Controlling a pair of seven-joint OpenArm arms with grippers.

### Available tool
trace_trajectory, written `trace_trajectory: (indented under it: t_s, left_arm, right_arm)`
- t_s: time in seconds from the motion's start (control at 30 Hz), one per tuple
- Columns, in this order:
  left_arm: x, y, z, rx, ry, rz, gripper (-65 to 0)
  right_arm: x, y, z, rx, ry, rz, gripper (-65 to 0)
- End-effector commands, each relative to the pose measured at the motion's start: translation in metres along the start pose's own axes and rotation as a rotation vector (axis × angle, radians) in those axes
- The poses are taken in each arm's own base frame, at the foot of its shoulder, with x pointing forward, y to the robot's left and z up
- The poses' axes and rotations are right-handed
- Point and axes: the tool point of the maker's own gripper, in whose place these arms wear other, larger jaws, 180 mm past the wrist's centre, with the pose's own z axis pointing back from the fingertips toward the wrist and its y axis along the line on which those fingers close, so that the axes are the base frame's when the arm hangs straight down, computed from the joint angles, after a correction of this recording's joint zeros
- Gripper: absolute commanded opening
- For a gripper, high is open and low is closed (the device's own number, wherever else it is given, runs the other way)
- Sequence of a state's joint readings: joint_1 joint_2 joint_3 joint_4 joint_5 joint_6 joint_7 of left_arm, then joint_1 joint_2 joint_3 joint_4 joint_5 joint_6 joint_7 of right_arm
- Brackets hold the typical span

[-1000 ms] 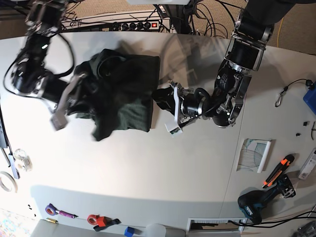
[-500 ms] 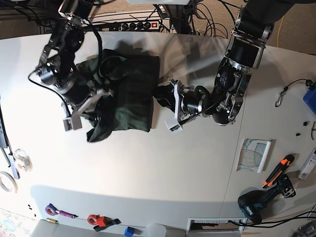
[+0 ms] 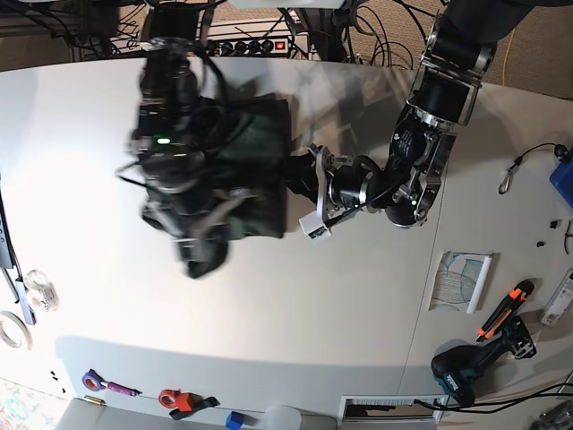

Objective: Layout the t-shirt on the table in an organized manner, then fold the t-shirt properly
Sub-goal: 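Grasp the shirt's opposite side with the right gripper and fold it inward, then hold the bundle with the left gripper while the right gripper folds the hem over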

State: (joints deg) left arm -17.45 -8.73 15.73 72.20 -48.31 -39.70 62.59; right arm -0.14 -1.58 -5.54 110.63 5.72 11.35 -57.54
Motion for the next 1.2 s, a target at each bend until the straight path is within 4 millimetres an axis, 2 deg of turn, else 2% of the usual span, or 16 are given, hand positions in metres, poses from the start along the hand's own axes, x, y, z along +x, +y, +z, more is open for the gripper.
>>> trace_trajectory:
  t_s: [0.0,0.1,0.13,0.23,0.27,0.4,0.47,0.53,0.67,0.8,0.87,0.93,1.03,1.17]
  left_arm:
    - [0.020,-0.002,0.005,-0.008,-0.052,-0.028,-44.4]
    - [0.020,-0.002,0.005,-0.008,-0.052,-0.028,-44.4]
    - [0.020,-0.002,0.005,-0.008,-0.052,-0.028,-44.4]
    - [0.020,-0.002,0.005,-0.008,-0.052,-0.028,-44.4]
    - [0.020,-0.002,0.005,-0.008,-0.052,-0.028,-44.4]
    - [0.020,-0.002,0.005,-0.008,-0.052,-0.028,-44.4]
    - [0.020,-0.002,0.005,-0.008,-0.052,-0.028,-44.4]
    - [0.020,-0.002,0.005,-0.008,-0.051,-0.028,-44.4]
    - [0.019,-0.002,0.005,-0.009,-0.051,-0.027,-44.4]
    - [0.015,-0.004,0.003,-0.013,-0.048,-0.018,-44.4]
    - [0.012,-0.005,0.002,-0.016,-0.045,-0.012,-44.4]
    - [0.009,-0.006,0.001,-0.019,-0.043,-0.006,-44.4]
    - [0.005,-0.007,-0.001,-0.024,-0.039,0.003,-44.4]
    - [0.000,-0.009,-0.002,-0.028,-0.035,0.011,-44.4]
  right_arm:
    - [0.018,0.008,0.002,0.007,-0.060,0.034,-65.0]
    - [0.015,0.029,0.000,0.015,-0.032,0.117,-65.0]
    - [0.013,0.036,0.000,0.030,-0.023,0.130,-62.0]
    - [0.007,0.054,0.000,0.073,0.009,0.163,-38.4]
    - [0.006,0.059,0.000,0.087,0.013,0.176,-33.0]
    - [0.006,0.074,0.001,0.128,0.009,0.218,-31.5]
    - [0.010,0.068,0.000,0.098,0.003,0.237,-31.5]
    - [0.017,0.045,0.001,-0.010,0.001,0.269,-31.5]
    - [0.028,-0.021,0.010,-0.207,-0.014,0.190,-31.5]
    - [0.030,-0.091,0.025,-0.272,-0.069,-0.070,-30.5]
    - [0.034,-0.124,0.038,-0.279,-0.143,-0.208,-27.4]
    - [0.035,-0.153,0.056,-0.272,-0.227,-0.338,-27.2]
    - [0.023,-0.177,0.064,-0.207,-0.294,-0.475,-27.2]
    - [-0.008,-0.193,0.037,-0.071,-0.254,-0.660,-27.2]
